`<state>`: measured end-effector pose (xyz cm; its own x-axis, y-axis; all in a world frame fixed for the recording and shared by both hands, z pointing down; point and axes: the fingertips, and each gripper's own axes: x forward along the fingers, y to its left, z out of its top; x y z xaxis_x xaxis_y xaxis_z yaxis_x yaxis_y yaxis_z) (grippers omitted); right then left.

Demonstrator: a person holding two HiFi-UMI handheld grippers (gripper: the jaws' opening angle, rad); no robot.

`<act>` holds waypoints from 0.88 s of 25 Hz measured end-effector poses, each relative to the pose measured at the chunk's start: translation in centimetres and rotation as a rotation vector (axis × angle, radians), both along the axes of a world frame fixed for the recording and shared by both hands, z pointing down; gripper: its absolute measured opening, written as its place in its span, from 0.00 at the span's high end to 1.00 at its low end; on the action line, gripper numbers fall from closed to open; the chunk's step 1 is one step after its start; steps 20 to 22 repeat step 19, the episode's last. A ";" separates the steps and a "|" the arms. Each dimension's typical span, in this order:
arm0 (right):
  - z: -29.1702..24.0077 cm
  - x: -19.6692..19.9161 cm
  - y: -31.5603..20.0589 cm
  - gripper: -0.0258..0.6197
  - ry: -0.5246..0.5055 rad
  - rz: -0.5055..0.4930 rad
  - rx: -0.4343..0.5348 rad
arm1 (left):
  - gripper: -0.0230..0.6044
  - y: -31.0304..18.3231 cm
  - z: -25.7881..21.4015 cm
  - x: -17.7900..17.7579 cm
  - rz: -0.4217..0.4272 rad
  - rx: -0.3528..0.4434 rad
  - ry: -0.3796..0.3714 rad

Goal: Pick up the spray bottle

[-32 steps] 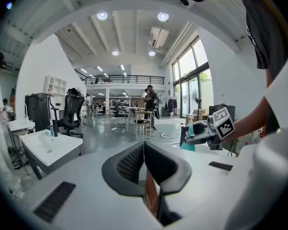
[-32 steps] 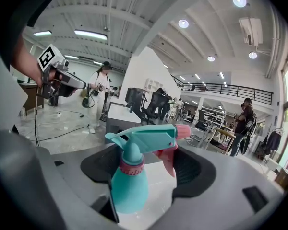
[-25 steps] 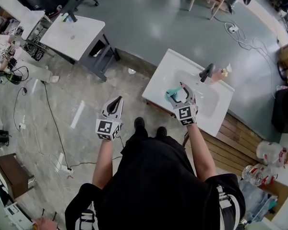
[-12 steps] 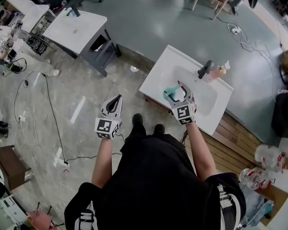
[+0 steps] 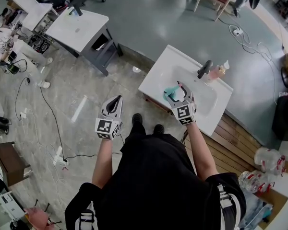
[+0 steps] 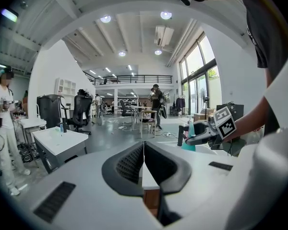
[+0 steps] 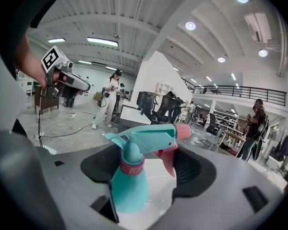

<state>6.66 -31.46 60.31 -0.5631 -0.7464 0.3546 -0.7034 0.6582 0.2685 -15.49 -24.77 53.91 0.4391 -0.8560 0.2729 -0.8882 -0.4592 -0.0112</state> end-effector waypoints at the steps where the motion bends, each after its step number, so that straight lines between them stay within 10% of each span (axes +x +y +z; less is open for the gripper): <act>1: 0.2 0.1 0.1 0.42 -0.001 -0.003 -0.002 | 0.92 0.1 0.0 0.1 -0.002 0.000 -0.001; 22: 0.9 0.9 -1.5 0.42 0.006 0.008 -0.031 | 0.92 -2.2 0.5 1.2 0.006 -0.018 -0.005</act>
